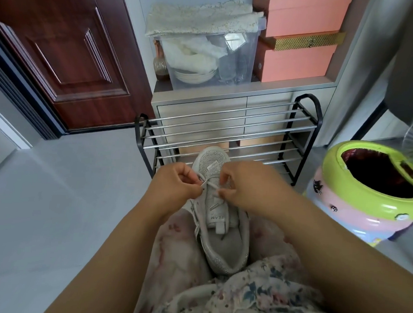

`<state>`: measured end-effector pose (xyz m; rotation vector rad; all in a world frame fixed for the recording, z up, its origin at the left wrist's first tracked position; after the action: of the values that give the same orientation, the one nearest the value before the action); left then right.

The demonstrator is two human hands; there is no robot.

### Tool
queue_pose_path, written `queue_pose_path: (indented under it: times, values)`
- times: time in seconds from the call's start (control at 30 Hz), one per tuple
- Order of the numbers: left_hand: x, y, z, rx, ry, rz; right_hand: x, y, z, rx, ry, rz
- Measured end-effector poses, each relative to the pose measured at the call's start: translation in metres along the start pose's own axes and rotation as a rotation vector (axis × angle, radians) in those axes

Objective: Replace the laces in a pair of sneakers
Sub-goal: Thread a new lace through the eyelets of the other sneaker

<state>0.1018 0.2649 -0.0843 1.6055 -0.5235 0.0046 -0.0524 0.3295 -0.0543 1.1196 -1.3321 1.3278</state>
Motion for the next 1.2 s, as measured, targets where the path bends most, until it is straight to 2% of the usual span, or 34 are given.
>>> queue_pose_path:
  times: [0.17, 0.37, 0.5, 0.57, 0.67, 0.8, 0.97, 1.07, 1.13, 1.2]
  values:
    - [0.001, -0.001, -0.003, -0.013, 0.016, -0.035, -0.015, -0.008, 0.015, 0.036, -0.004, 0.020]
    - [-0.004, -0.003, -0.006, -0.049, 0.029, -0.004, -0.008, -0.003, 0.009, 0.134, -0.203, 0.214]
    - [-0.003, -0.005, -0.004, -0.062, 0.039, -0.005, 0.006, -0.004, -0.010, 0.290, -0.417, 0.370]
    - [-0.003, -0.005, -0.005, -0.075, 0.039, 0.020, 0.010, -0.005, -0.017, 0.319, -0.463, 0.456]
    - [-0.002, 0.000, -0.007, -0.169, 0.009, 0.100, 0.009, -0.001, -0.013, 0.252, -0.362, 0.575]
    - [-0.001, 0.015, -0.012, -0.351, -0.216, 0.222, 0.004, -0.002, -0.005, 0.178, -0.197, 0.672]
    - [0.003, 0.019, -0.014, -0.287, -0.338, 0.208, -0.002, 0.001, -0.003, 0.136, -0.130, 0.611]
    - [0.003, 0.023, -0.016, -0.307, -0.406, 0.246, 0.000, 0.002, -0.001, 0.089, -0.073, 0.641]
    - [0.002, 0.022, -0.017, -0.319, -0.415, 0.294, 0.002, 0.002, -0.001, 0.085, -0.058, 0.678]
    - [0.001, 0.020, -0.017, -0.332, -0.406, 0.347, 0.002, 0.004, -0.002, 0.093, -0.073, 0.616]
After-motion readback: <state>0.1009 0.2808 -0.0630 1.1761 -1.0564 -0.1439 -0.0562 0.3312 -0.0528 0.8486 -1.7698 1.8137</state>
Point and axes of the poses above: each hand's wrist, its own z-axis towards the middle knuckle, its own x-axis out of the back of the hand, y = z × x, the point moved 2 cm from there along z, towards the middle knuckle, and after that the axes turned 6 degrees about -z, right-handed, at the moved point
